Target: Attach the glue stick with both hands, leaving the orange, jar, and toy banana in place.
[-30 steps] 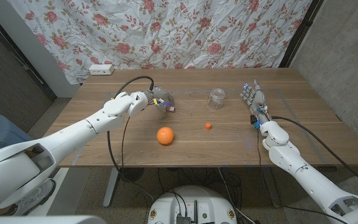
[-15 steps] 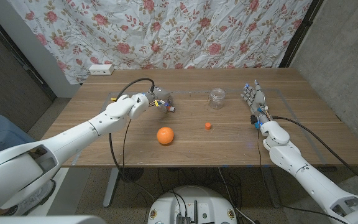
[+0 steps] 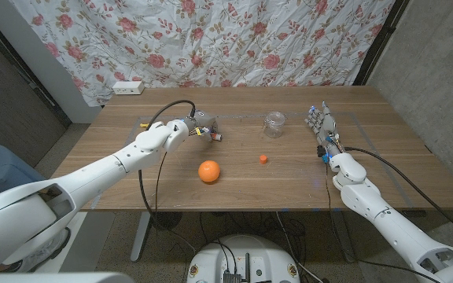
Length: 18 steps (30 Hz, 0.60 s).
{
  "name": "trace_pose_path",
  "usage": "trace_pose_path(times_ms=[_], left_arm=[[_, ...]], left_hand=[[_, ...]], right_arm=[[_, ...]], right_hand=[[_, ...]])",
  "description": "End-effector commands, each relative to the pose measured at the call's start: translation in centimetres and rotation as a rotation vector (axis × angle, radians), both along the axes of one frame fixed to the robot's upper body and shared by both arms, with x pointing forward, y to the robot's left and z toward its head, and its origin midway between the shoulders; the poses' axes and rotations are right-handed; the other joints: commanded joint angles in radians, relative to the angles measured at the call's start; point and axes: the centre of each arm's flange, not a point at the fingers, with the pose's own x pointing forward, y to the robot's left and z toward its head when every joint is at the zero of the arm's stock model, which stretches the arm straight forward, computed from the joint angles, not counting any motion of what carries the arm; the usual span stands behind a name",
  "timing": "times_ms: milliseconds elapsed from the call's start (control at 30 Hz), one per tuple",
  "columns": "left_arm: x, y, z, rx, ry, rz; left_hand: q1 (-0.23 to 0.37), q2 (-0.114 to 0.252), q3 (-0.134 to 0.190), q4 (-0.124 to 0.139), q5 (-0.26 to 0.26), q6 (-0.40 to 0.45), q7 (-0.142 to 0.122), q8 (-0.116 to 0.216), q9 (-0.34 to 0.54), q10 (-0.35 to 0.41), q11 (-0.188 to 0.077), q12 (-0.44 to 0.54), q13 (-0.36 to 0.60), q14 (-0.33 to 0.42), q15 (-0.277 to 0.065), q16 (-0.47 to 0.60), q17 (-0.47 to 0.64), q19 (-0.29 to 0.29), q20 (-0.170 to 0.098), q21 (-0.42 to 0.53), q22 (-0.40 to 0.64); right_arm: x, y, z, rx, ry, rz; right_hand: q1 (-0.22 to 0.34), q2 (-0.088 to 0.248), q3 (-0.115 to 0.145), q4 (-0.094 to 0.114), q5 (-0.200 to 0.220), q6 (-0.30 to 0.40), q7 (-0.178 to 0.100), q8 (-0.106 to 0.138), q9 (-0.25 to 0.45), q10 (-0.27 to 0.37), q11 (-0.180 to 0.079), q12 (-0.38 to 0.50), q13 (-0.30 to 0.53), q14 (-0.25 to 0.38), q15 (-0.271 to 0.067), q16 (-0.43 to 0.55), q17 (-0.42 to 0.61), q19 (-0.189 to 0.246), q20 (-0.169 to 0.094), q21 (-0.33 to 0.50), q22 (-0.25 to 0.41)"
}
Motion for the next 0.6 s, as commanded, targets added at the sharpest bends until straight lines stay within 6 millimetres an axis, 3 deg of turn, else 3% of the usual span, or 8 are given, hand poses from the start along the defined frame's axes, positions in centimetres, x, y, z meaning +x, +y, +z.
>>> trace_pose_path(times_ms=[33, 333, 600], left_arm=[[0.41, 0.11, -0.25, -0.012, 0.004, 0.010], [0.74, 0.18, -0.38, -0.022, -0.005, 0.014], [0.63, 0.47, -0.12, -0.032, -0.041, 0.006]], left_hand=[[0.010, 0.005, -0.011, -0.001, 0.006, 0.028, 0.000, -0.005, 0.003, 0.056, 0.000, 0.012, 0.005, 0.030, -0.073, 0.004, 0.002, 0.019, -0.022, 0.005, 0.002], [0.034, 0.014, -0.024, -0.006, 0.006, 0.163, 0.022, 0.013, 0.003, 0.134, -0.003, 0.009, 0.006, 0.076, -0.091, 0.001, 0.002, 0.047, -0.027, 0.005, 0.002], [0.060, 0.034, -0.031, -0.005, 0.006, 0.273, 0.026, 0.024, 0.004, 0.215, -0.004, 0.019, 0.011, 0.112, -0.109, 0.001, 0.003, 0.080, -0.029, 0.008, 0.002]], right_arm=[[0.29, 0.02, 0.06, 0.001, 0.006, -0.004], [0.41, 0.04, 0.21, -0.004, 0.010, -0.012], [0.50, 0.11, 0.38, -0.007, 0.011, -0.014]], right_hand=[[0.004, 0.032, 0.003, 0.002, 0.002, 0.014, -0.002, 0.005, 0.003, 0.006, 0.002, 0.004, 0.003, 0.014, 0.000, 0.006, -0.001, 0.003, -0.005, 0.005, 0.003], [0.002, 0.033, 0.005, 0.003, 0.002, 0.018, -0.005, 0.005, 0.003, 0.008, 0.000, 0.004, 0.003, 0.013, 0.000, 0.006, -0.002, 0.004, -0.005, 0.005, 0.003], [0.000, 0.034, 0.007, 0.004, 0.003, 0.020, -0.006, 0.005, 0.003, 0.009, 0.000, 0.004, 0.003, 0.013, 0.000, 0.006, -0.002, 0.005, -0.005, 0.006, 0.003]])
